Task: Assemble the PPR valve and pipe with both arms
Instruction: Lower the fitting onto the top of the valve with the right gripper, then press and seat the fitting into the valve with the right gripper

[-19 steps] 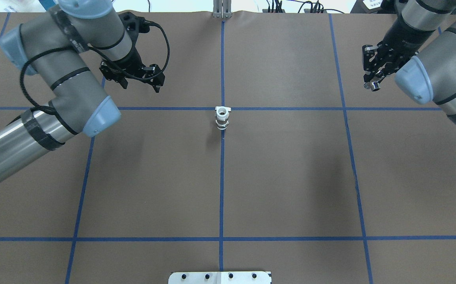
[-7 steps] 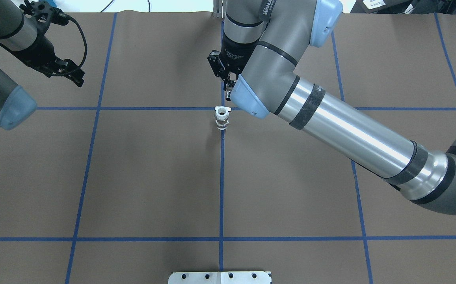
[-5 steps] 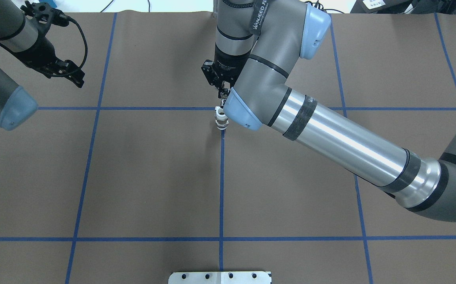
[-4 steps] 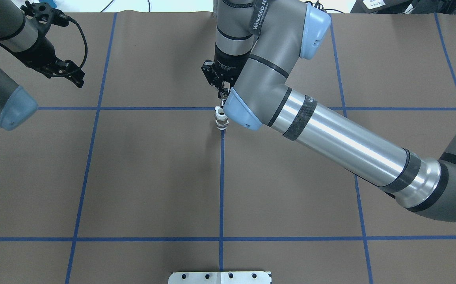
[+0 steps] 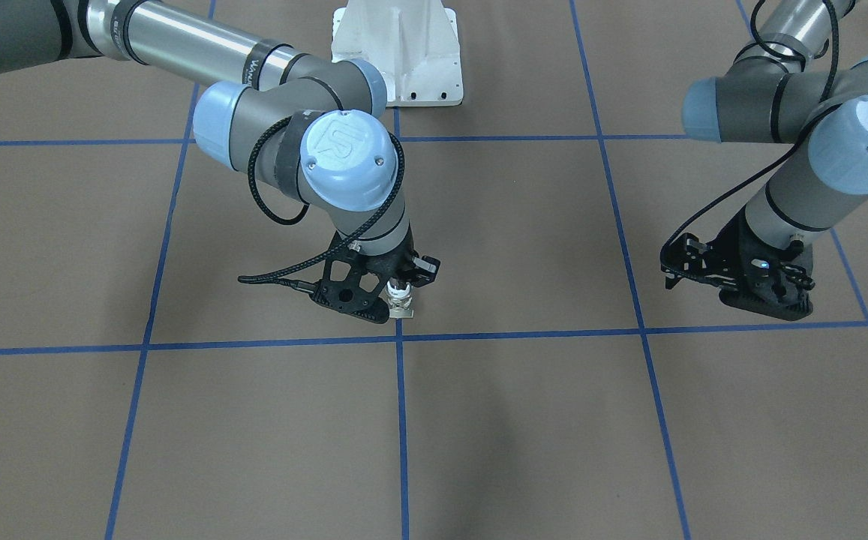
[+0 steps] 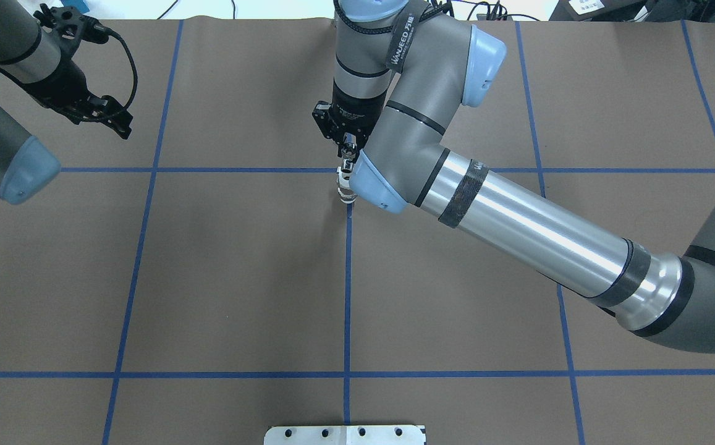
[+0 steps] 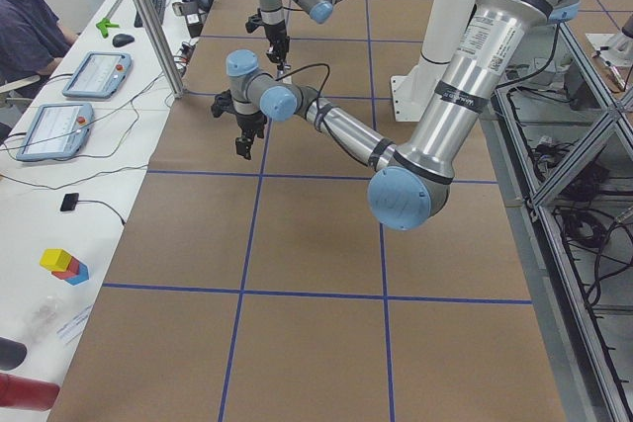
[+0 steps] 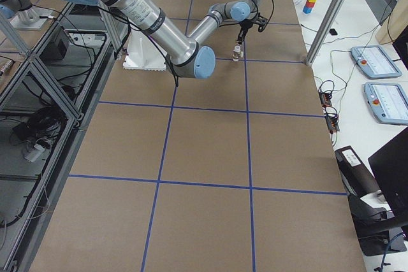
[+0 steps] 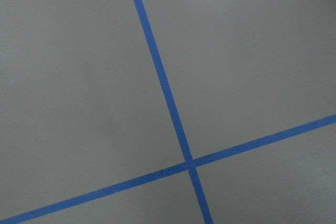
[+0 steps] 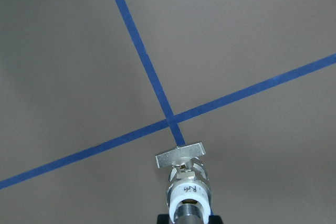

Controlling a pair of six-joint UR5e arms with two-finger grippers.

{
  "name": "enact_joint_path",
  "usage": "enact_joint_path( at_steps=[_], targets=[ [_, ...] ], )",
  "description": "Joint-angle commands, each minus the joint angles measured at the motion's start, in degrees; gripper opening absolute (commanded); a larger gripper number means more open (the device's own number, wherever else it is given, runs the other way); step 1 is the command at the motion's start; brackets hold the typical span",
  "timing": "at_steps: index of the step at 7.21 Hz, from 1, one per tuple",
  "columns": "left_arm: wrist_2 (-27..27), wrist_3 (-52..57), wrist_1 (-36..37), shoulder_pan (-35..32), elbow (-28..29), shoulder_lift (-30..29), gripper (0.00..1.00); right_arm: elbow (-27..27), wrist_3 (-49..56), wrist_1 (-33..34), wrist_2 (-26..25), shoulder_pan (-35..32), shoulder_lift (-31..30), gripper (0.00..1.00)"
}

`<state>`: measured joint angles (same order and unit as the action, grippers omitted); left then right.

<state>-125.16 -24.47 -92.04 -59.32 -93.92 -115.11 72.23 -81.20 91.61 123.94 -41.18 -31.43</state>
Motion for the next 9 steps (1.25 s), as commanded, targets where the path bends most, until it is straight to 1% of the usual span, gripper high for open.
enact_joint_path(
  at_steps=[1, 3, 9],
  targets=[
    [0.0, -0.05, -0.07, 0.08, 0.32, -0.02, 1.0, -0.59, 0.07, -0.29, -0.01, 0.14, -0.03, 0.0],
    [0.0, -0.05, -0.07, 0.08, 0.32, -0.02, 1.0, -1.64, 0.07, -1.51, -0.1, 0.4, -0.03, 0.0],
    [0.0, -0.05, 0.02, 0.08, 0.41, -0.02, 1.0, -2.09, 0.16, -2.13, -0.19, 0.93, -0.12, 0.0]
  ],
)
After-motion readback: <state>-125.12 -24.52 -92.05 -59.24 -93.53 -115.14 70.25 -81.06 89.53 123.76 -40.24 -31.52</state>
